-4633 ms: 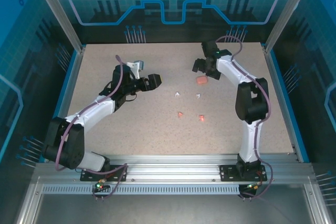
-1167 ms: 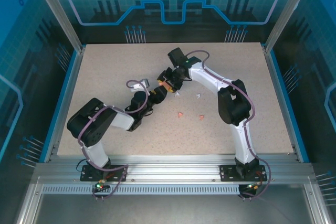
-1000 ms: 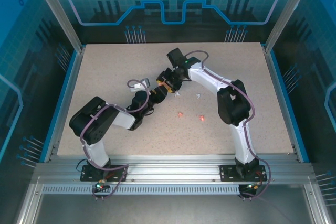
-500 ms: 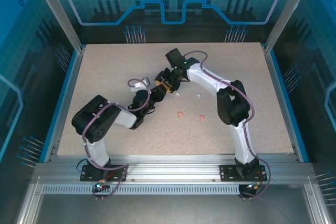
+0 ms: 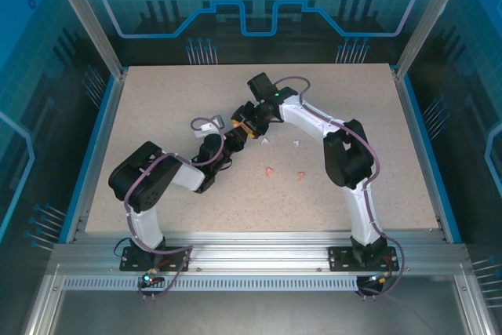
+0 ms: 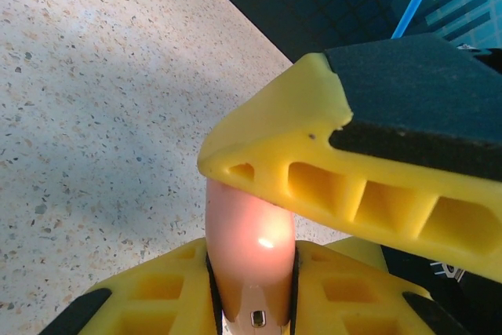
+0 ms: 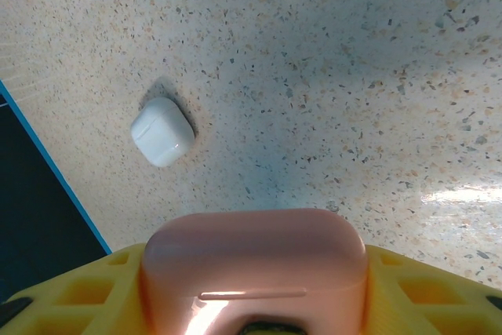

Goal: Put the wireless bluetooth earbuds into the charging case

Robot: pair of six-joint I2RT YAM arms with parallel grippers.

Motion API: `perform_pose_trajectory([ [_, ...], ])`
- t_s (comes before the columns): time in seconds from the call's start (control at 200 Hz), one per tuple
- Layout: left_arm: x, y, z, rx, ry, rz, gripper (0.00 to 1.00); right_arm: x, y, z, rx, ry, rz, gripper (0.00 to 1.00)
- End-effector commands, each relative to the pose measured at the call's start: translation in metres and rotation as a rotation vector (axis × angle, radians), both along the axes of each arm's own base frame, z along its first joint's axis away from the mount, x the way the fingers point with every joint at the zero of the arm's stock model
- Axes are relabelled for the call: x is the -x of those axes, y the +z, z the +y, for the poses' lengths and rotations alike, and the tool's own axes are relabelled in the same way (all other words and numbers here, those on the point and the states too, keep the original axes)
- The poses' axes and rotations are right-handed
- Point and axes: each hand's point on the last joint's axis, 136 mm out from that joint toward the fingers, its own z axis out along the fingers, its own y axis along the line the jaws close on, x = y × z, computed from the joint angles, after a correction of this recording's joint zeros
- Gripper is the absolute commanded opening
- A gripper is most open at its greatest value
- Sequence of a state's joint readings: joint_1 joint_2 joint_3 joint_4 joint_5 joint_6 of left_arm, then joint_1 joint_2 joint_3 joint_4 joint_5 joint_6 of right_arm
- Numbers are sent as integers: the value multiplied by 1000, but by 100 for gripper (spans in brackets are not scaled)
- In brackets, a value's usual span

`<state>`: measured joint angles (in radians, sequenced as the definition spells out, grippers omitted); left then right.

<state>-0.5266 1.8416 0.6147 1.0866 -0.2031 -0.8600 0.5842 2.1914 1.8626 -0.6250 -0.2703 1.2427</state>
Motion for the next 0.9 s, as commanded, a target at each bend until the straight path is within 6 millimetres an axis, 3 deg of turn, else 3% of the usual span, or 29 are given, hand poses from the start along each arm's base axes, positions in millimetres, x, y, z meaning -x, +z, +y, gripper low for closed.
perform_pose_trajectory([
  [0.0, -6, 7, -4, 4, 6, -33, 9, 9, 11, 8, -38, 16, 14, 53],
  [0.08, -6, 7, -4, 9, 5, -29, 2, 7, 15, 10, -49, 15, 1, 58],
  [0.185, -4, 7, -6, 21, -5, -19, 0, -10, 33, 9, -86, 1, -52, 81],
  [0.25, -2, 8, -9, 30, -26, -11, 0, -26, 53, 6, -111, -6, -97, 91],
  [0.39, 6, 13, -19, 37, -97, 10, 0, -55, 93, -14, -118, -20, -190, 96],
  [0.48, 14, 23, -28, 22, -173, 27, 0, -63, 103, -41, -96, -30, -223, 96],
  [0.63, 34, 42, -39, -35, -349, 59, 0, -55, 105, -97, -61, -41, -289, 96],
  [0.73, 46, 54, -39, -60, -439, 71, 0, -37, 89, -134, -32, -66, -314, 96],
  [0.83, 57, 67, -39, -72, -510, 46, 0, -20, 76, -152, -20, -41, -345, 96],
  [0.895, 62, 74, -40, -87, -545, 37, 0, -10, 69, -153, -22, 0, -367, 96],
])
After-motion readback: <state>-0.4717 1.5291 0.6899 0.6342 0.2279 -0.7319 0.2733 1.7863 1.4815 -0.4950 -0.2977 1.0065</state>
